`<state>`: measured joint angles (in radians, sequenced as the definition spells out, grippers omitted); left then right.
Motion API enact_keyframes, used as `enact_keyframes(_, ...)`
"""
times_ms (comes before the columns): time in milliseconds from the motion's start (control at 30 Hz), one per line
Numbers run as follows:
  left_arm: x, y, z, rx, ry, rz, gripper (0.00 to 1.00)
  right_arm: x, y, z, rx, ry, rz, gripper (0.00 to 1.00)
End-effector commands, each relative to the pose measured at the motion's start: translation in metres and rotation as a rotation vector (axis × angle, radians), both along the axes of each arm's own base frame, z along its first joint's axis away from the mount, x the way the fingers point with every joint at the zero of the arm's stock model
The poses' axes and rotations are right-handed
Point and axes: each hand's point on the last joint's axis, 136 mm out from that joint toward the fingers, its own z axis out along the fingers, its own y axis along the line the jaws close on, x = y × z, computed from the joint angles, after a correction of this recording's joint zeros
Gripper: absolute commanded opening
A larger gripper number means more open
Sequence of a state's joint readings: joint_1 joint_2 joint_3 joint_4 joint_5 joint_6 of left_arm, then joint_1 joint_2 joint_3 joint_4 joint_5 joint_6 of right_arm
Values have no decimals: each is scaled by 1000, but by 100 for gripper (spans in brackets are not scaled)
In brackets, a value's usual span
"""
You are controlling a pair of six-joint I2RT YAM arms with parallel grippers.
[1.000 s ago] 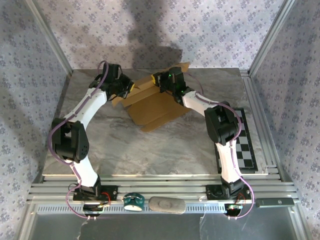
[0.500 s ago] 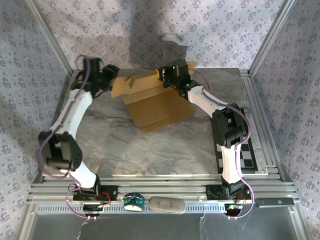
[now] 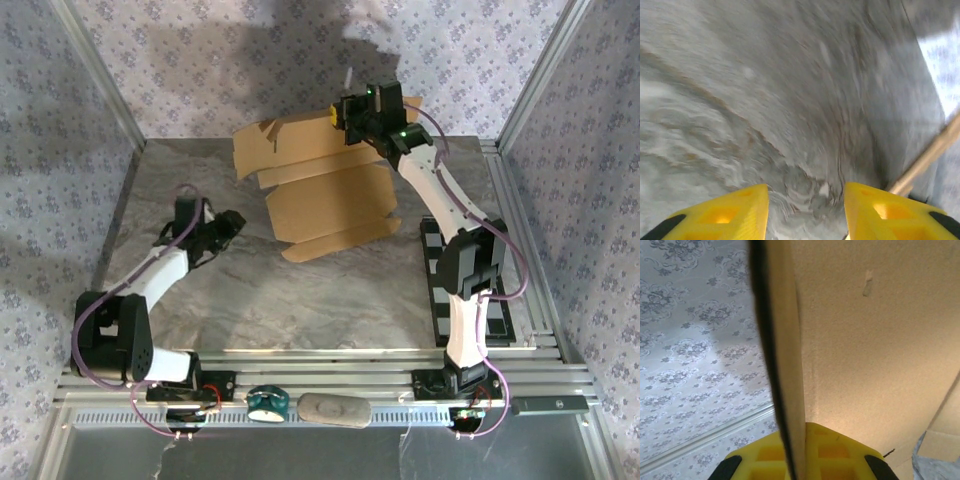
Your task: Fold the paper box
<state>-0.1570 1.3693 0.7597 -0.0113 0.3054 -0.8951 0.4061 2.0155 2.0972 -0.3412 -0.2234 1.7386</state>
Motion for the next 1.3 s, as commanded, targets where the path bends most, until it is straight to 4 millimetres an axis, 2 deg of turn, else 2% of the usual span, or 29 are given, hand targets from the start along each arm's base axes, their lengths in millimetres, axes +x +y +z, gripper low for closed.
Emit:
enact_keyframes(0, 30, -42, 81, 137, -397, -176, 50, -10, -5, -3, -39, 59, -4, 0)
enact_keyframes(100, 33, -55, 75, 280, -433, -207, 56, -9, -6, -4, -50, 66, -8, 0)
enact_keyframes(233, 48, -52, 59, 408, -438, -196, 62, -10, -5, -8, -47, 84, -5, 0)
enact_keyframes(433, 77, -50, 56, 525, -530, -171, 67, -12, -5, -3, -38, 94, -1, 0)
enact_keyframes(533, 84, -50, 54, 535, -569, -150, 67, -12, -7, -2, -28, 105, -10, 0)
enact_keyframes(700, 92, -64, 59, 476, -650, -146, 68, -12, -11, 4, -19, 122, -22, 0)
enact_keyframes(833, 99, -72, 72, 427, -691, -124, 66, -12, -16, 8, -23, 138, -25, 0)
enact_keyframes(967, 103, -82, 73, 409, -689, -131, 61, -11, -18, 11, -17, 138, -29, 0)
enact_keyframes(1167, 101, -76, 90, 461, -693, -66, 50, -8, -19, 11, -9, 142, -33, 0)
enact_keyframes(1267, 100, -79, 91, 487, -692, -81, 42, -4, -21, 11, 1, 139, -43, 0)
